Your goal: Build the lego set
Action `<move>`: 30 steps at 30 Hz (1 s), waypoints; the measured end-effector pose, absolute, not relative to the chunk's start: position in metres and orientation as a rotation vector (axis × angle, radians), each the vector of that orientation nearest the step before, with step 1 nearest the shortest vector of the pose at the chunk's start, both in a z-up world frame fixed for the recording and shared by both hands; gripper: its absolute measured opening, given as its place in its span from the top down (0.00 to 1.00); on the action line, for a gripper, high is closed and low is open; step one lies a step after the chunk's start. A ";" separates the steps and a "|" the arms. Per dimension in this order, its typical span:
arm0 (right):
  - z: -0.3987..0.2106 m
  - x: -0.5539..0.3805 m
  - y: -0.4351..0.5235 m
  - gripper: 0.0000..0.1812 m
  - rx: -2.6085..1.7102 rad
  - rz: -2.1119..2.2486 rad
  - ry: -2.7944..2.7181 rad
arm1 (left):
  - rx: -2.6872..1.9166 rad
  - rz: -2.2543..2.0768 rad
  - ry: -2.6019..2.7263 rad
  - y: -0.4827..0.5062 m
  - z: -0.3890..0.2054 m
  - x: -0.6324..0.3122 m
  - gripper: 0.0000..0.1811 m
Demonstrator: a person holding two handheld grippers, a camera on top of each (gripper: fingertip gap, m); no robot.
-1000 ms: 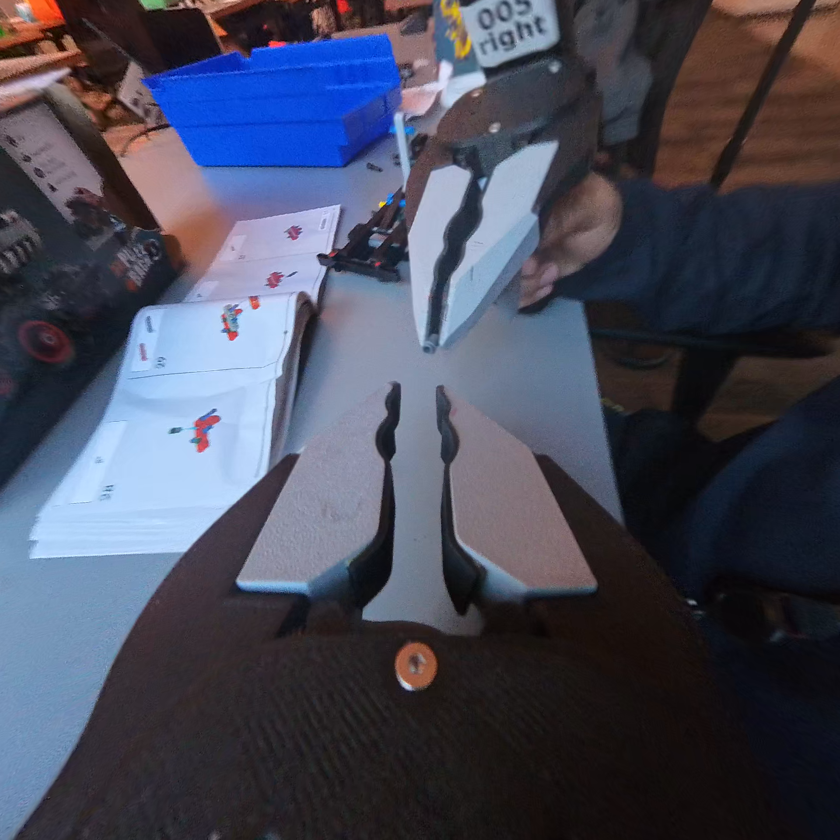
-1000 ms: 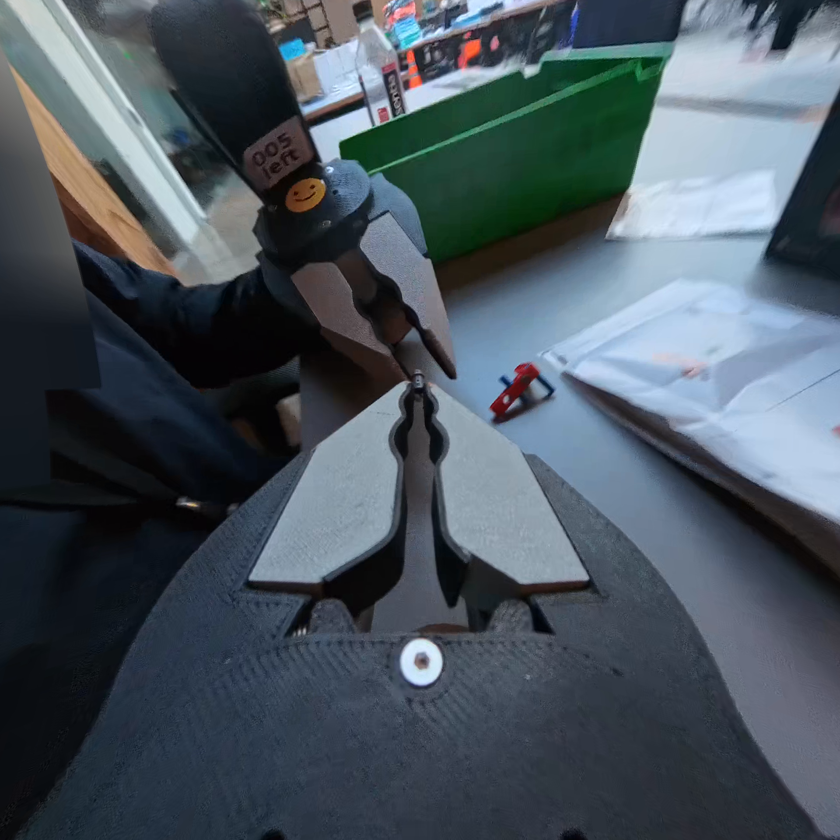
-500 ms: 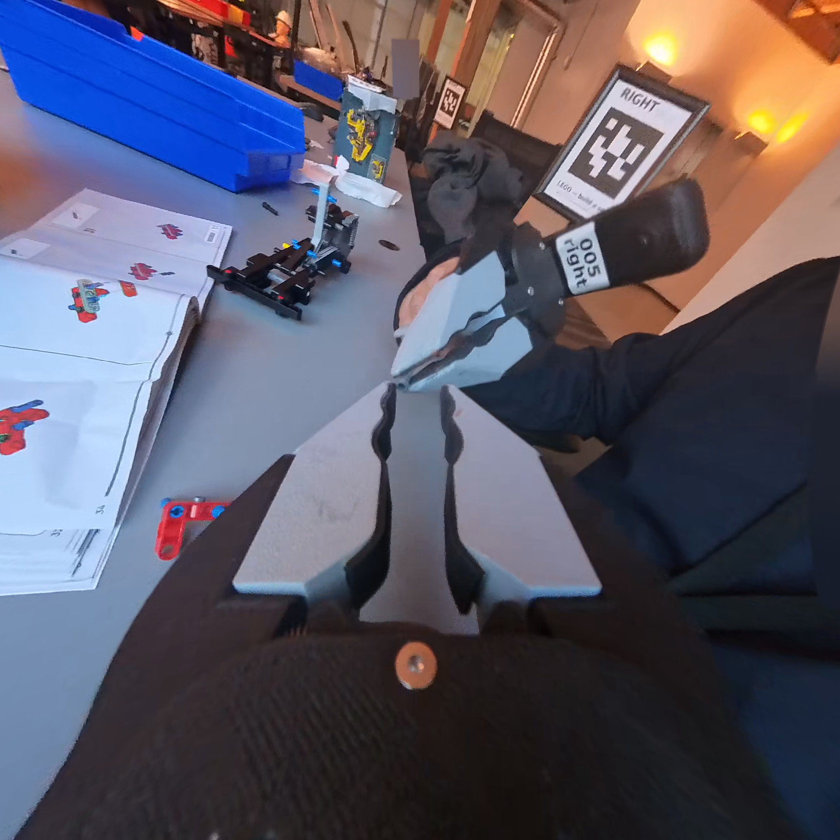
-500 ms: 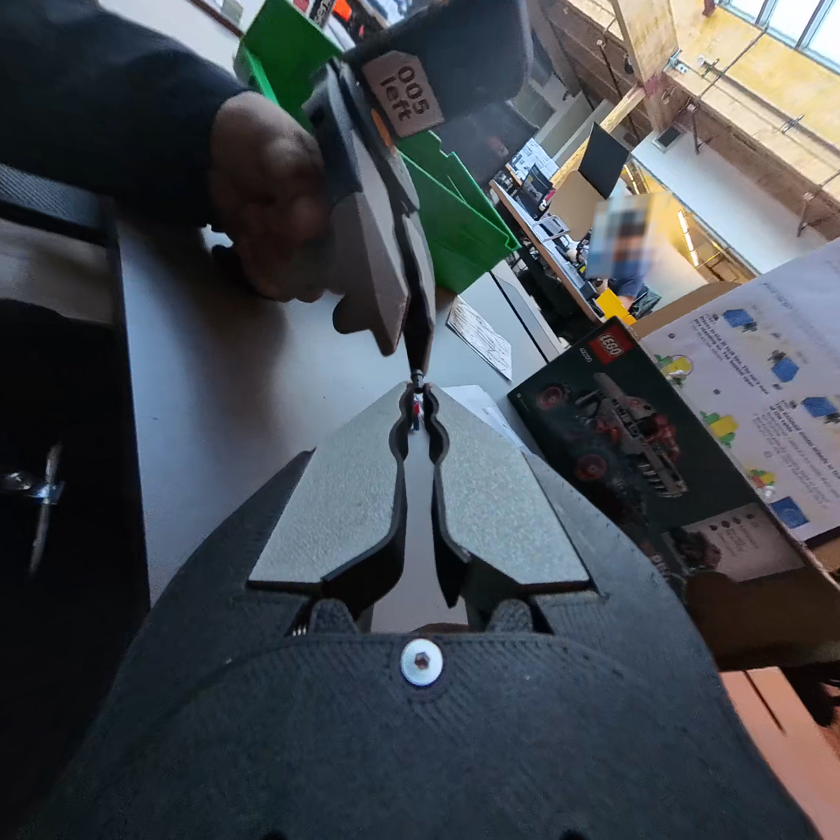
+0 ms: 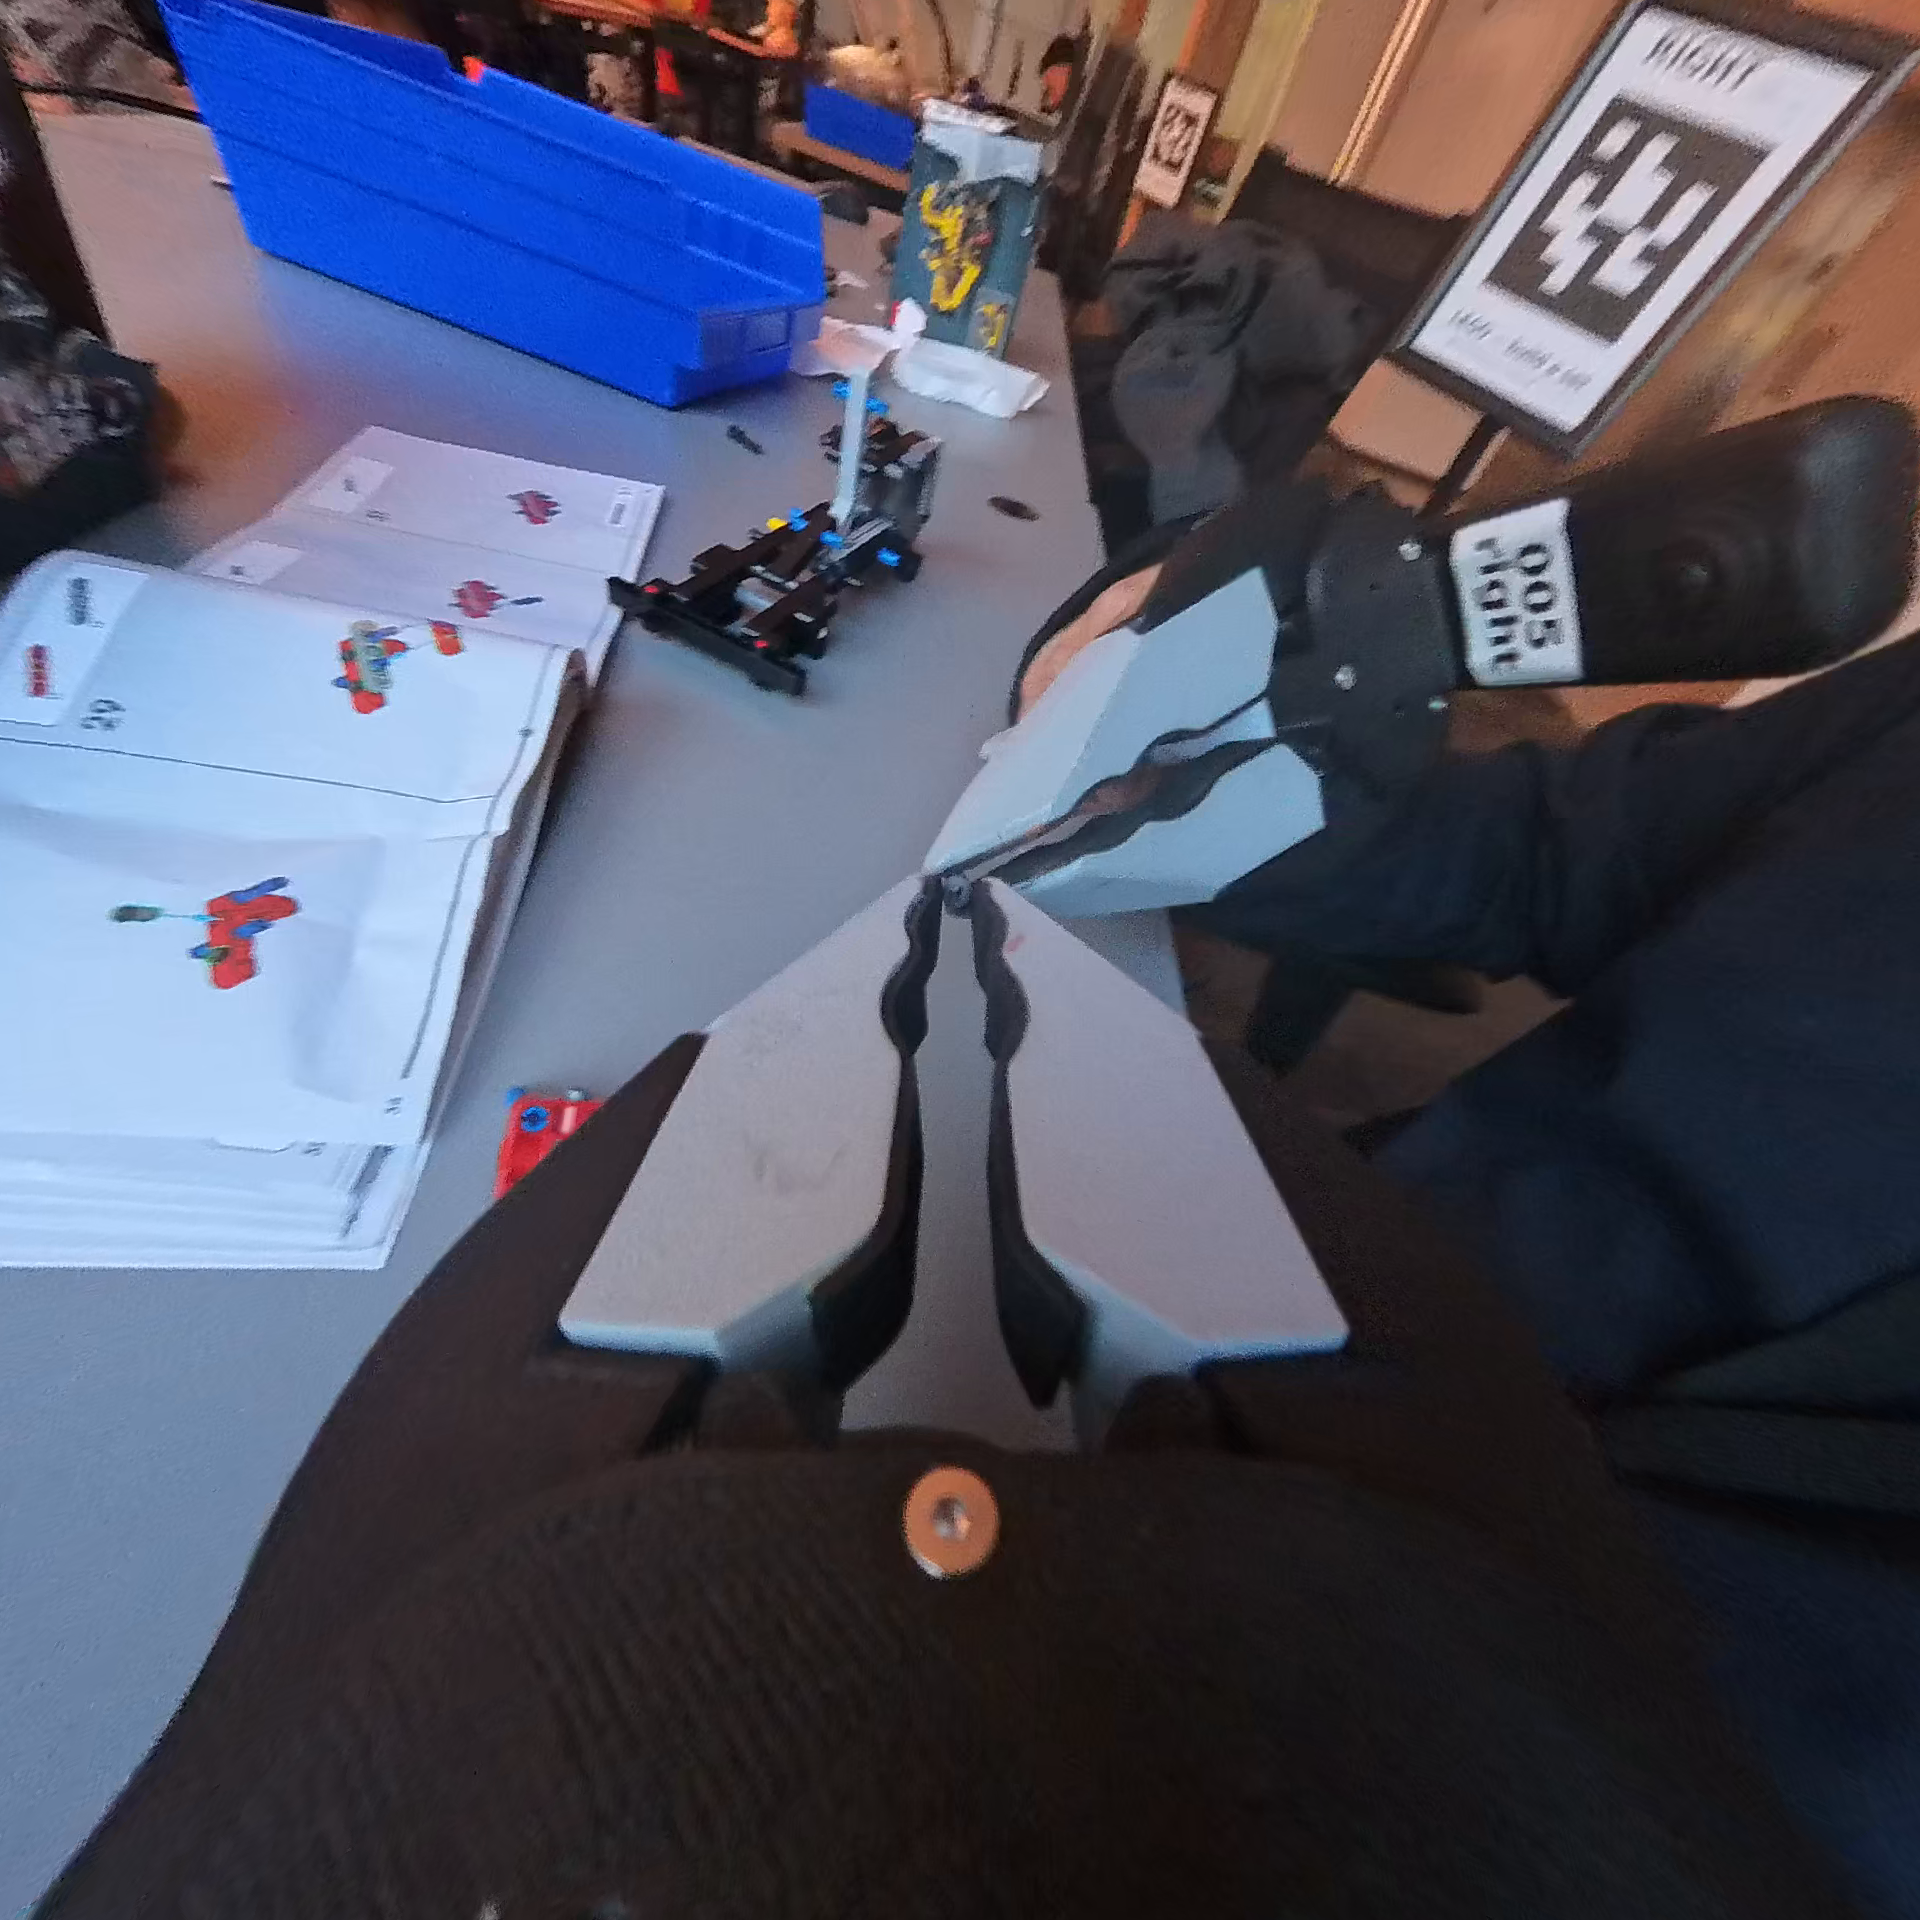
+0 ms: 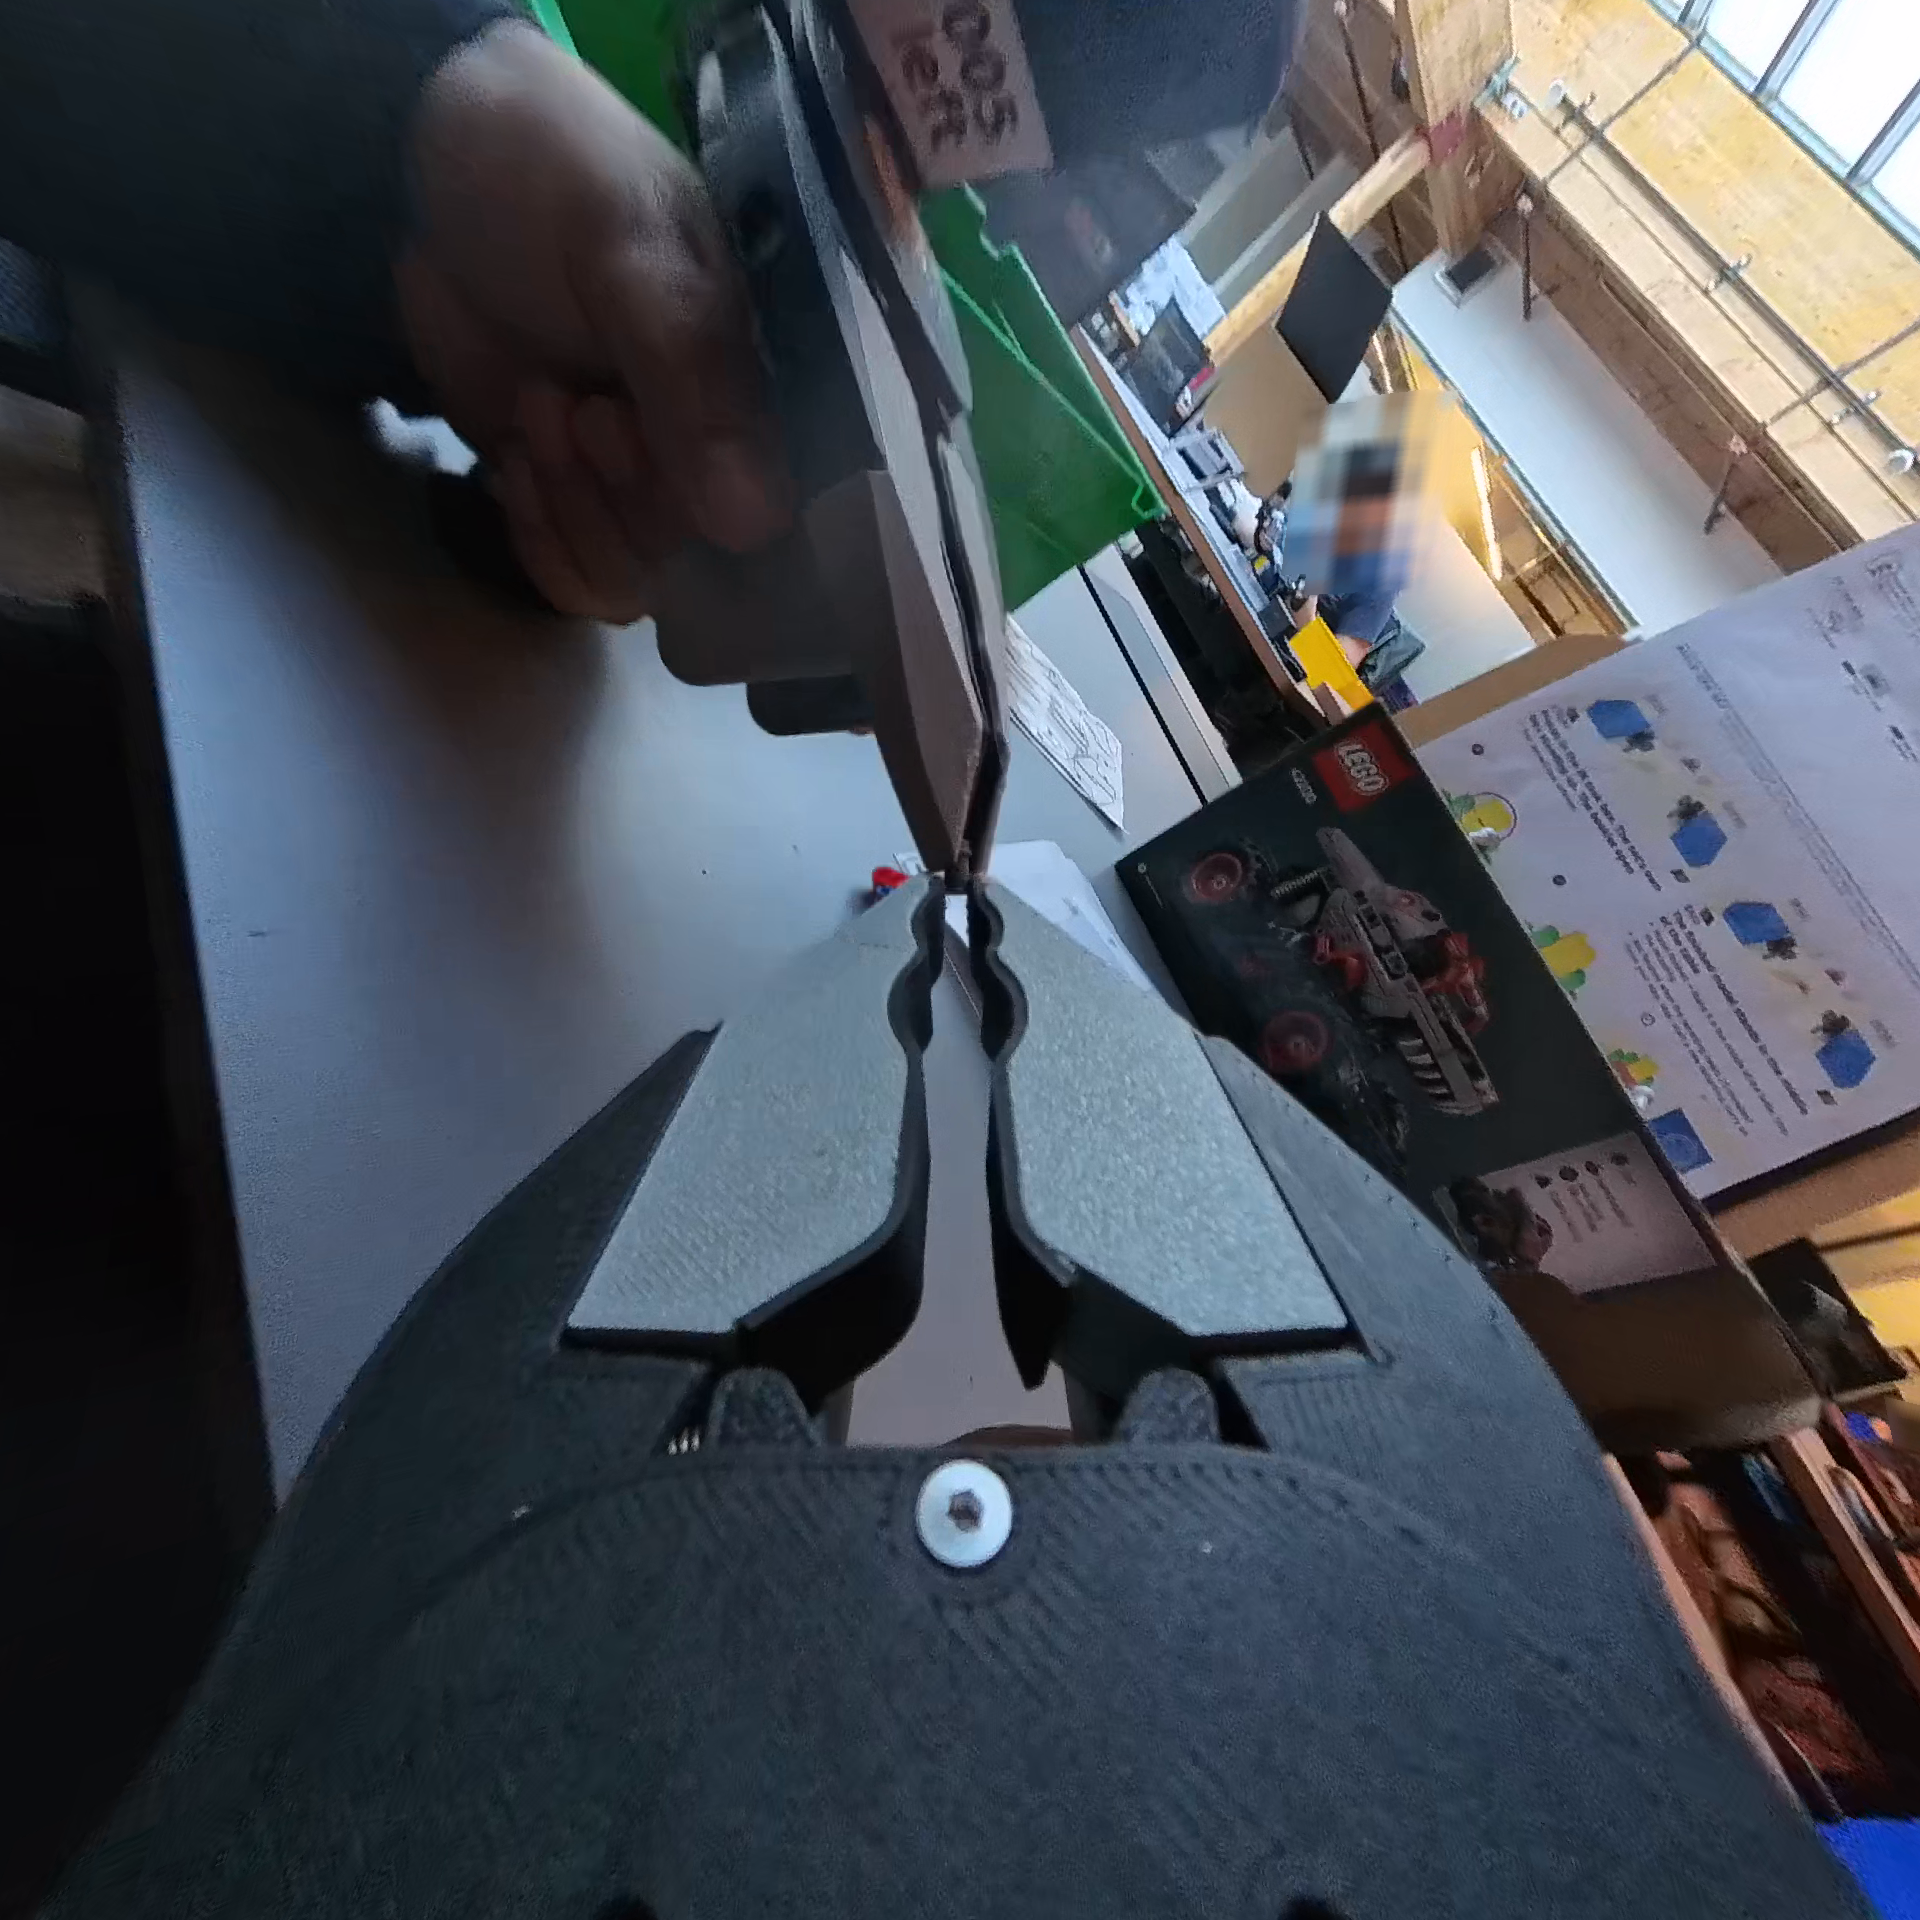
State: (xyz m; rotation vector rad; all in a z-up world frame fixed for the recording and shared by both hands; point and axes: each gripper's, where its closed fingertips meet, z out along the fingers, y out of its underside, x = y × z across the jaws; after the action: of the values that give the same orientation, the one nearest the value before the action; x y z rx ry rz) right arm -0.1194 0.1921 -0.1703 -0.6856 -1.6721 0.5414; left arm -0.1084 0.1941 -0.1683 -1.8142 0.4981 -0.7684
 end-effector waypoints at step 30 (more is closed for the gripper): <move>-0.171 -0.111 0.177 0.91 -0.413 0.271 -1.753 | -1.834 -1.200 0.447 0.175 -0.167 -0.094 0.99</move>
State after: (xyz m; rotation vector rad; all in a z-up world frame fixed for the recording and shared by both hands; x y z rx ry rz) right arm -0.1109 0.1771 -0.1706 -0.4127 -1.7528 0.2707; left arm -0.0939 0.1747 -0.1672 -1.8342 0.4470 -1.2004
